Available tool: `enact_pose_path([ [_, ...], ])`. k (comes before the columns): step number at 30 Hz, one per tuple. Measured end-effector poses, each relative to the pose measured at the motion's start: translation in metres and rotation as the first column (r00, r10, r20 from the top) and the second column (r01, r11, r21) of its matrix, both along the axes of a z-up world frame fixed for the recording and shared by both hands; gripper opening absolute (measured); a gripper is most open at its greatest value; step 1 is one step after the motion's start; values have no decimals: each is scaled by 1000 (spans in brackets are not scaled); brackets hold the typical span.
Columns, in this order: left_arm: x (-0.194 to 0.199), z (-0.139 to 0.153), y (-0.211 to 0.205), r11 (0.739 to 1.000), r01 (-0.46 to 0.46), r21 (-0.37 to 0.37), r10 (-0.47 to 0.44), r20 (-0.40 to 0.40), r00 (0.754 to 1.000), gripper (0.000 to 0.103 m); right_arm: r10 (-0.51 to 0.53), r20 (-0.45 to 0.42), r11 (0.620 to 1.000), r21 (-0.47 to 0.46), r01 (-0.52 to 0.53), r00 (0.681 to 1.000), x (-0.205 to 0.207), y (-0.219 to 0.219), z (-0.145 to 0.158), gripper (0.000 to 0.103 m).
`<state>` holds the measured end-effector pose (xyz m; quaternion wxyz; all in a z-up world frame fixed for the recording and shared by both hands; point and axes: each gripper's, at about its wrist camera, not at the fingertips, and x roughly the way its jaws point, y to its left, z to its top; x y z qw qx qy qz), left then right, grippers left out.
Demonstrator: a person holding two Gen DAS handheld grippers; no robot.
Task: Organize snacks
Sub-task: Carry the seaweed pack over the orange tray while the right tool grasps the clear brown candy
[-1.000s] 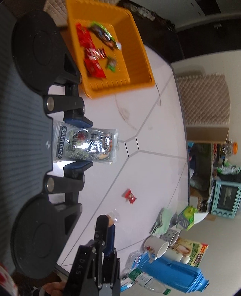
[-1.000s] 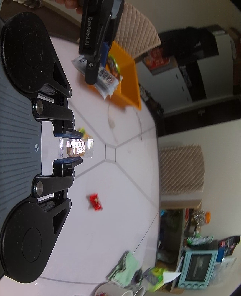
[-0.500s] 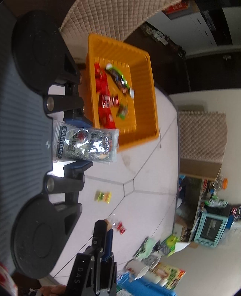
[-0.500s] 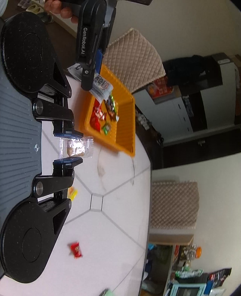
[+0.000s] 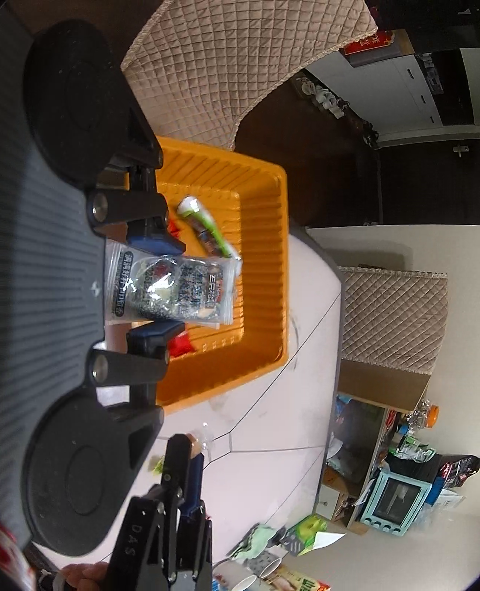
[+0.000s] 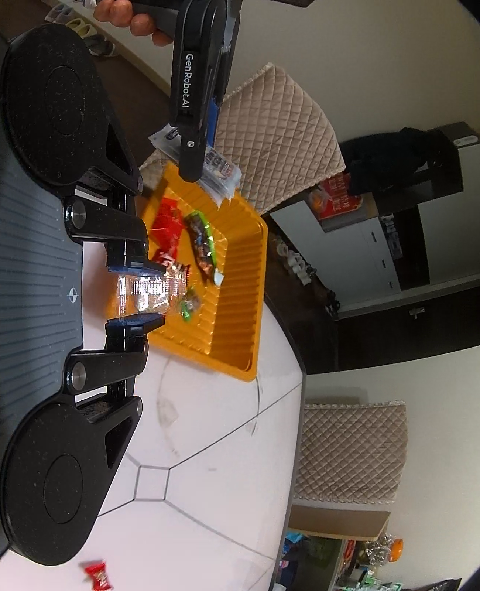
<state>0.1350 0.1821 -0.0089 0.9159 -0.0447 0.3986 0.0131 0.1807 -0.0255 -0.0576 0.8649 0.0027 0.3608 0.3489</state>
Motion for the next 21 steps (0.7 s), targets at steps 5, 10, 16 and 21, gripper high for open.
enact_pose_path([
  [5, 29, -3, 11, 1000, 17, 0, -17, -1, 1000, 35, -17, -17, 1000, -19, 17, 1000, 29, 22, -7, 22],
  [10, 56, -6, 18, 999, 41, -13, -41, 0, 999, 35, -29, -25, 999, -46, 28, 999, 56, 39, -14, 22],
  [16, 81, -15, 23, 998, 60, -25, -60, -17, 998, 35, -45, -43, 996, -79, 42, 998, 81, 55, -28, 22],
  [21, 94, -22, 28, 997, 66, -34, -67, -31, 997, 35, -51, -57, 994, -104, 45, 997, 95, 64, -39, 22],
])
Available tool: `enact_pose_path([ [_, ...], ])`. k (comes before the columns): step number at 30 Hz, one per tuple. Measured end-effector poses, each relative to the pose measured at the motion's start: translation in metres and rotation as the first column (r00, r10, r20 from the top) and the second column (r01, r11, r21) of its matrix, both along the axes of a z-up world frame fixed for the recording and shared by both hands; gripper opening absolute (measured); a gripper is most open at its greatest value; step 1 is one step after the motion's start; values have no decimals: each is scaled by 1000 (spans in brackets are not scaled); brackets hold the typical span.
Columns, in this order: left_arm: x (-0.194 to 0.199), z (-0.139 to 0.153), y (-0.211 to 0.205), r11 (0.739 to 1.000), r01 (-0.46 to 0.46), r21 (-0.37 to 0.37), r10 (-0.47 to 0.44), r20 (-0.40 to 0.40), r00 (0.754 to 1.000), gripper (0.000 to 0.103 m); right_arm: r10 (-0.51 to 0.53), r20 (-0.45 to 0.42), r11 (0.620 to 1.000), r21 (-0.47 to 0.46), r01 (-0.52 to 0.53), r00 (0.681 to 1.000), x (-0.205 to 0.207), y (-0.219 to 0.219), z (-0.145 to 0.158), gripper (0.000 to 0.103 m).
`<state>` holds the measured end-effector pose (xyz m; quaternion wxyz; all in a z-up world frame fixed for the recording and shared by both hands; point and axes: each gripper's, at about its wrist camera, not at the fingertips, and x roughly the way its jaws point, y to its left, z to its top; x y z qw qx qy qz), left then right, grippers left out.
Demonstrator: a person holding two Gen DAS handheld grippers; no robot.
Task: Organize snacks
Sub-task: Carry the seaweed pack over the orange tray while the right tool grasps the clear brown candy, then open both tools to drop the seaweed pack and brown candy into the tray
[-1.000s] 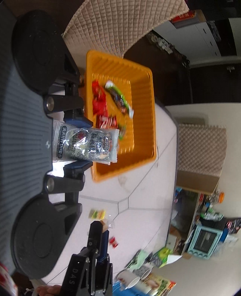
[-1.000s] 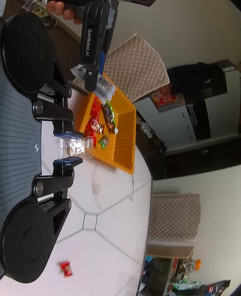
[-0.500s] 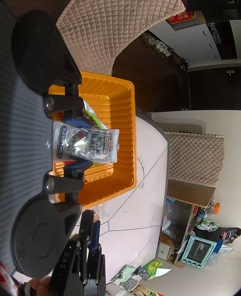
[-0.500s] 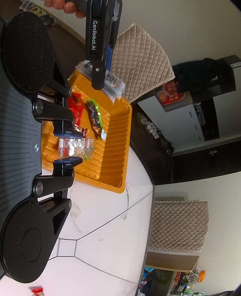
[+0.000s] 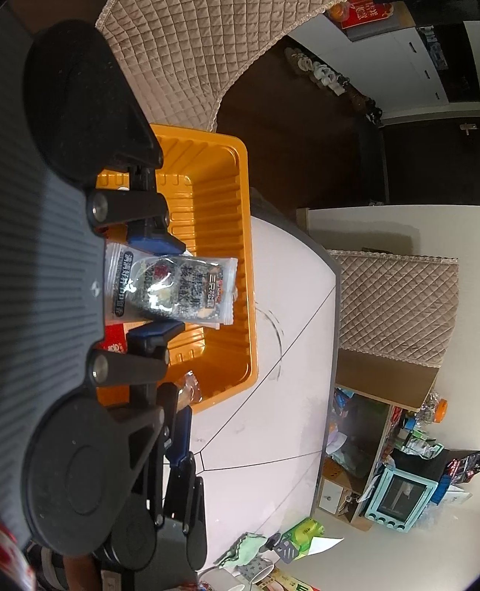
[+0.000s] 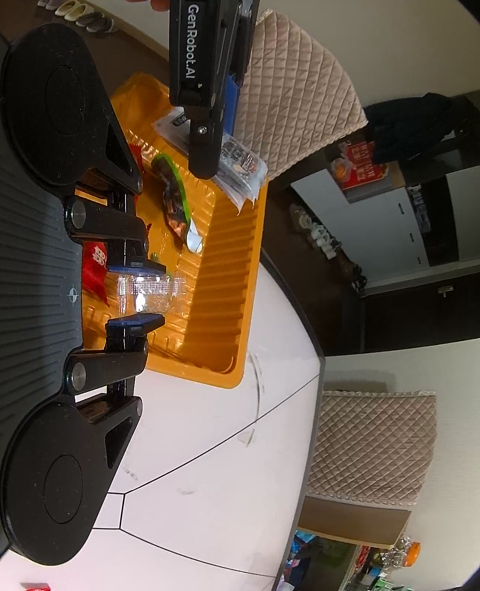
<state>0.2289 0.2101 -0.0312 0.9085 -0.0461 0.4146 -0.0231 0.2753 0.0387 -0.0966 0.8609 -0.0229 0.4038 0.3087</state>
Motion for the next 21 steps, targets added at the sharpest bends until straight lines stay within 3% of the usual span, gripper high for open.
enact_pose_path([
  [8, 10, -7, 5, 1000, 9, -13, -9, -16, 1000, 35, -23, 47, 999, -30, 24, 999, 12, 9, -6, 22],
  [21, 15, -17, 3, 999, 29, -18, -30, -41, 999, 35, -46, 5, 999, 5, 46, 999, 10, -2, -1, 22],
])
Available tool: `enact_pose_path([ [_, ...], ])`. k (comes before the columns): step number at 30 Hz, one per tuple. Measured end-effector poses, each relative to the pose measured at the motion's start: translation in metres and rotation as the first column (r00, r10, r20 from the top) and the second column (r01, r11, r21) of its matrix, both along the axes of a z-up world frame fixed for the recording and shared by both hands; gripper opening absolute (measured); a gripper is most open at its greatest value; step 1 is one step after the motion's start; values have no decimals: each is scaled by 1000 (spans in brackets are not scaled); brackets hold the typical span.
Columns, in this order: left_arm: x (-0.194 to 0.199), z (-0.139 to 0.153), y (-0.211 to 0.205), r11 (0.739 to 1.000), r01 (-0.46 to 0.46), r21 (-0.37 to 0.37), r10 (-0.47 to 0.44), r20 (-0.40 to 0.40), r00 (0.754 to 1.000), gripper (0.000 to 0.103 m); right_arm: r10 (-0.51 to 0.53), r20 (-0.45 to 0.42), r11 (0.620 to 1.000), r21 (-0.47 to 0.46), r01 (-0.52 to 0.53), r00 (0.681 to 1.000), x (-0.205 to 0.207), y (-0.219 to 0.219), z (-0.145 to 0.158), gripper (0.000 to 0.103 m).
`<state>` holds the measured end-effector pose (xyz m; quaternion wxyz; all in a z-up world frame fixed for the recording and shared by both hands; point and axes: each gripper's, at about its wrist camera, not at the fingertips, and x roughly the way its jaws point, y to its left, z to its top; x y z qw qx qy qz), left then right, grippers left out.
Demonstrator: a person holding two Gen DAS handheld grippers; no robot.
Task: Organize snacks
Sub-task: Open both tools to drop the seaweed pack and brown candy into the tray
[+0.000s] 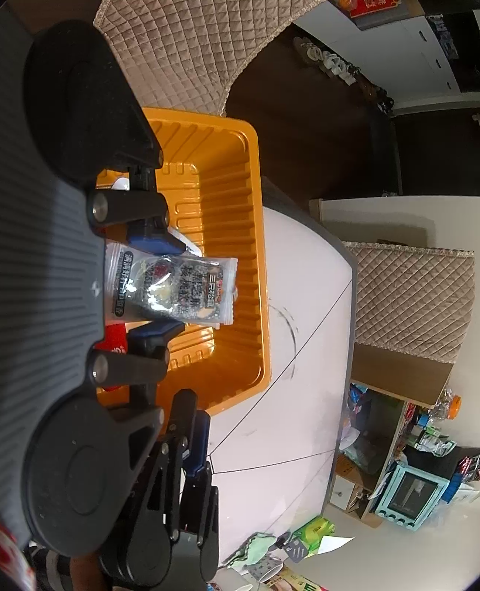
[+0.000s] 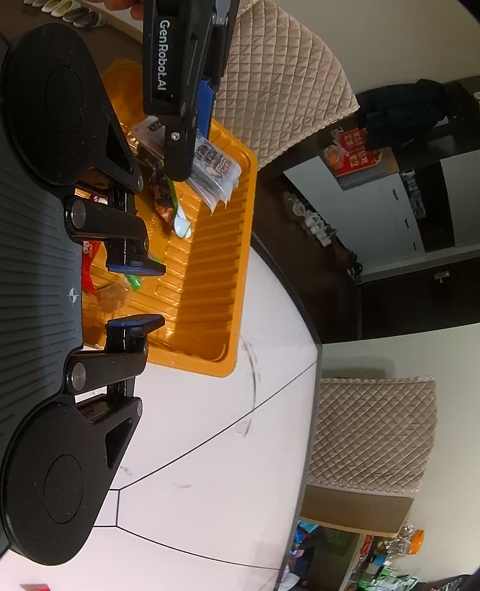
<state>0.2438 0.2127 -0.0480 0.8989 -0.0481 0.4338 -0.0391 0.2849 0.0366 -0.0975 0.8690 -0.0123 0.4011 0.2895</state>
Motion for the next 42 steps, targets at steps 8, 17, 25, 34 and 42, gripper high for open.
enact_pose_path([
  [8, 12, -12, -1, 1000, 13, 8, -13, -11, 1000, 35, -13, -2, 1000, 13, 13, 1000, -4, -3, 2, 22],
  [17, -1, -4, 4, 1000, -19, 23, 19, -6, 1000, 36, -6, 4, 1000, 31, 5, 1000, -15, -7, 12, 23],
  [25, -37, 11, 9, 998, -63, 21, 63, 9, 998, 44, 6, -15, 999, 49, -5, 1000, -35, -10, 19, 40],
  [34, -83, 27, 5, 994, -113, 6, 113, 28, 993, 62, -20, 1, 997, 71, 20, 1000, -70, -26, 28, 66],
  [42, -120, 36, -16, 992, -126, 16, 126, 26, 992, 68, -25, -7, 997, 76, 26, 1000, -103, -44, 40, 80],
])
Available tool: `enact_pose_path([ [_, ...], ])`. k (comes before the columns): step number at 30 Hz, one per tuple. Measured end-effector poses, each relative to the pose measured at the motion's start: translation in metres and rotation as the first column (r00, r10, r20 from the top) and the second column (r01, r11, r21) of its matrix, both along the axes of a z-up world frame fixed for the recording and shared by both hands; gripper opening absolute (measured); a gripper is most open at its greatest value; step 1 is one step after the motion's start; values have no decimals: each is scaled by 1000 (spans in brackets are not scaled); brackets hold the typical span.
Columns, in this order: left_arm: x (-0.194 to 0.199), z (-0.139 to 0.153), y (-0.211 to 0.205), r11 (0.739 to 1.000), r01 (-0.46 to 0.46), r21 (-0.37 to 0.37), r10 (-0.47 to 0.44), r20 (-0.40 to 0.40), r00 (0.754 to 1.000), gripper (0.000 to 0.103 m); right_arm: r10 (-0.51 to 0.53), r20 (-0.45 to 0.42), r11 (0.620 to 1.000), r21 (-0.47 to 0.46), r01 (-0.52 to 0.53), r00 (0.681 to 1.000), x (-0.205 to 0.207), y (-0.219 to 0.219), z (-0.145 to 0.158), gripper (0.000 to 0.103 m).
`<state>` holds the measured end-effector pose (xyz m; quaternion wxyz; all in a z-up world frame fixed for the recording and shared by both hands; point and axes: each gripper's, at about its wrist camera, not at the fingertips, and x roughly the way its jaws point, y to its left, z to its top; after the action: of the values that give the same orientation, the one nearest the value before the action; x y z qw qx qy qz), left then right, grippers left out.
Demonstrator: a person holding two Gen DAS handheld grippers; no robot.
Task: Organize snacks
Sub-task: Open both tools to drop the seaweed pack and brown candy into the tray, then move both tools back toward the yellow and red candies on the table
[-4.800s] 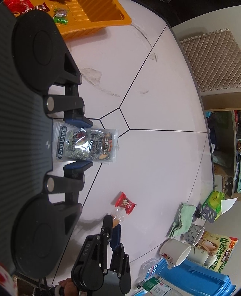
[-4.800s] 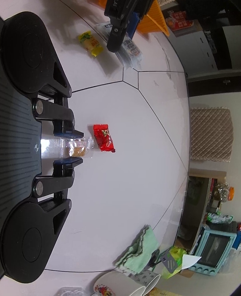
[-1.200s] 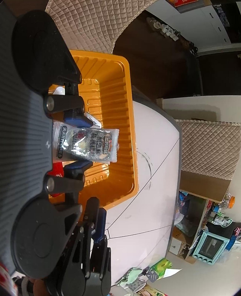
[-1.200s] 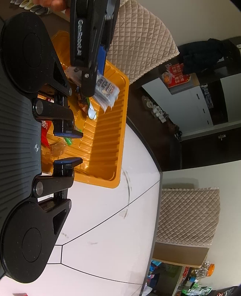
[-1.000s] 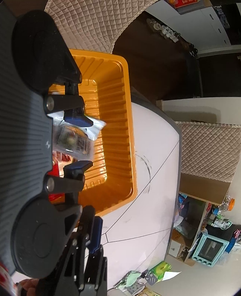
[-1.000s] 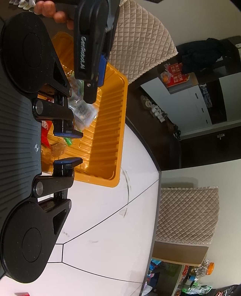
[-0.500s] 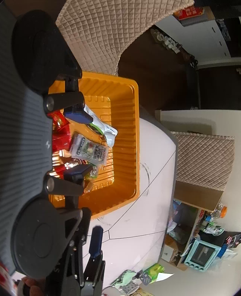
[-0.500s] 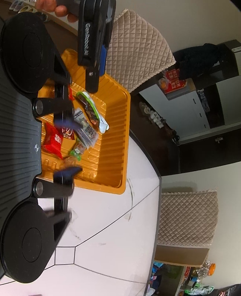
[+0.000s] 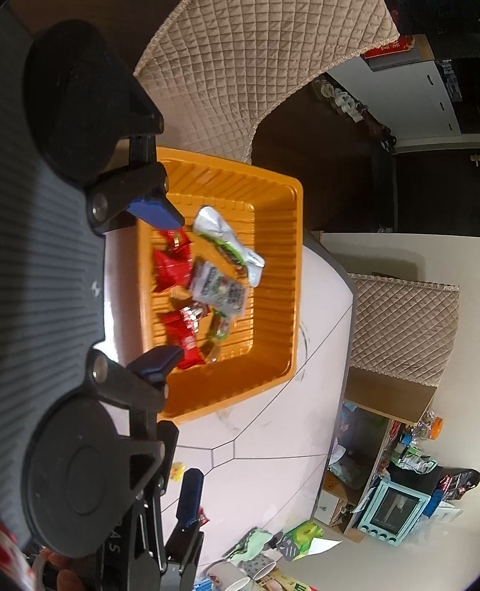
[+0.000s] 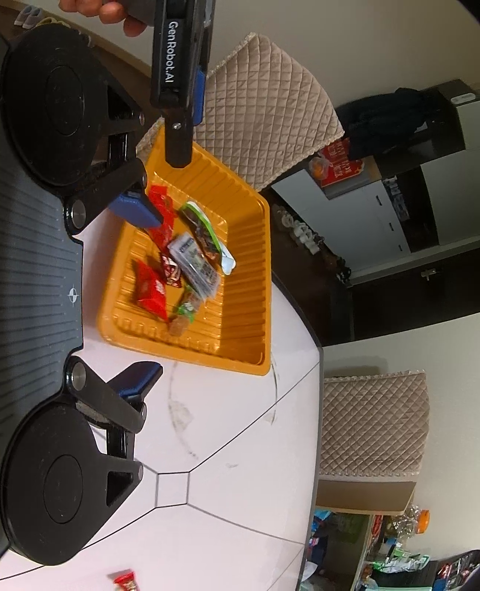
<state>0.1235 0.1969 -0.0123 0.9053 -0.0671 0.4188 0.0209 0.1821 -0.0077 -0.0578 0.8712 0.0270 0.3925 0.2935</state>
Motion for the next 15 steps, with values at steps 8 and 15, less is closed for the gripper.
enact_pose_path([
  [8, -38, 5, -25, 1000, 5, 11, -5, -1, 1000, 72, -21, 5, 1000, 10, 21, 1000, -34, -26, 8, 82],
  [15, -65, 2, -50, 1000, 19, 9, -19, -18, 1000, 75, -55, -4, 998, 15, 55, 998, -63, -56, 11, 82],
])
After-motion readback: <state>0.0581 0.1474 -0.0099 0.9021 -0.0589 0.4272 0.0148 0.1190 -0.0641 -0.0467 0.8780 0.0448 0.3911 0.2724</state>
